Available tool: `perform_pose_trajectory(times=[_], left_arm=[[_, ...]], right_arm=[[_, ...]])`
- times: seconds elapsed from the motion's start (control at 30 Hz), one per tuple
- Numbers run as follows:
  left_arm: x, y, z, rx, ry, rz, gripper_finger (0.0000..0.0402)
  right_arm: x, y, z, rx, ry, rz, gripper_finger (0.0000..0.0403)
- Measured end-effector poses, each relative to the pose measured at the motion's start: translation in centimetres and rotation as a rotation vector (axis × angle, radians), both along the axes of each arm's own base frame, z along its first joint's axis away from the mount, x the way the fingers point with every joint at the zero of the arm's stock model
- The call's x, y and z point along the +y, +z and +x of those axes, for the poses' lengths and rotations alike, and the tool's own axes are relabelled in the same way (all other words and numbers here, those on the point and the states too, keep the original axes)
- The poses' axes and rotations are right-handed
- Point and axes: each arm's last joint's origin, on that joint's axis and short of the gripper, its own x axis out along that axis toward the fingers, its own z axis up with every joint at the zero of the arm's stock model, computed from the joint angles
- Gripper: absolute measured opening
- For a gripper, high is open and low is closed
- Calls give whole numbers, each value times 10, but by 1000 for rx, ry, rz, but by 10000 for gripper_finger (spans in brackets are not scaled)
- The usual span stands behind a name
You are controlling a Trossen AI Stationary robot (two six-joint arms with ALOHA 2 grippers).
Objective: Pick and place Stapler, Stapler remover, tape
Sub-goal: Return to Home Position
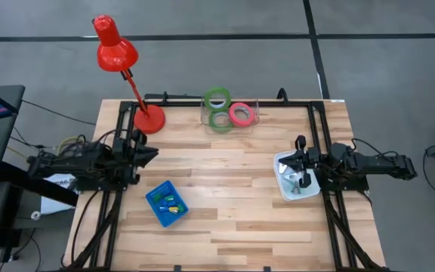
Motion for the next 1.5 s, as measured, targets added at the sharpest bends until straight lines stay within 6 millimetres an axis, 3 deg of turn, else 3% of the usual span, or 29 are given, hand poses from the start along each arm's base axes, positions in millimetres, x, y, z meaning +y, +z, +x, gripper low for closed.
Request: perform_pose_trajectory(times=[0.37, 1.5], left_arm=[[1, -2, -5, -25, 35, 55, 39], [1, -36, 2, 336, 34, 74, 39]], right_arm=[[0, 0, 0, 0, 0, 0, 1], [0, 0, 0, 0, 0, 0, 1]])
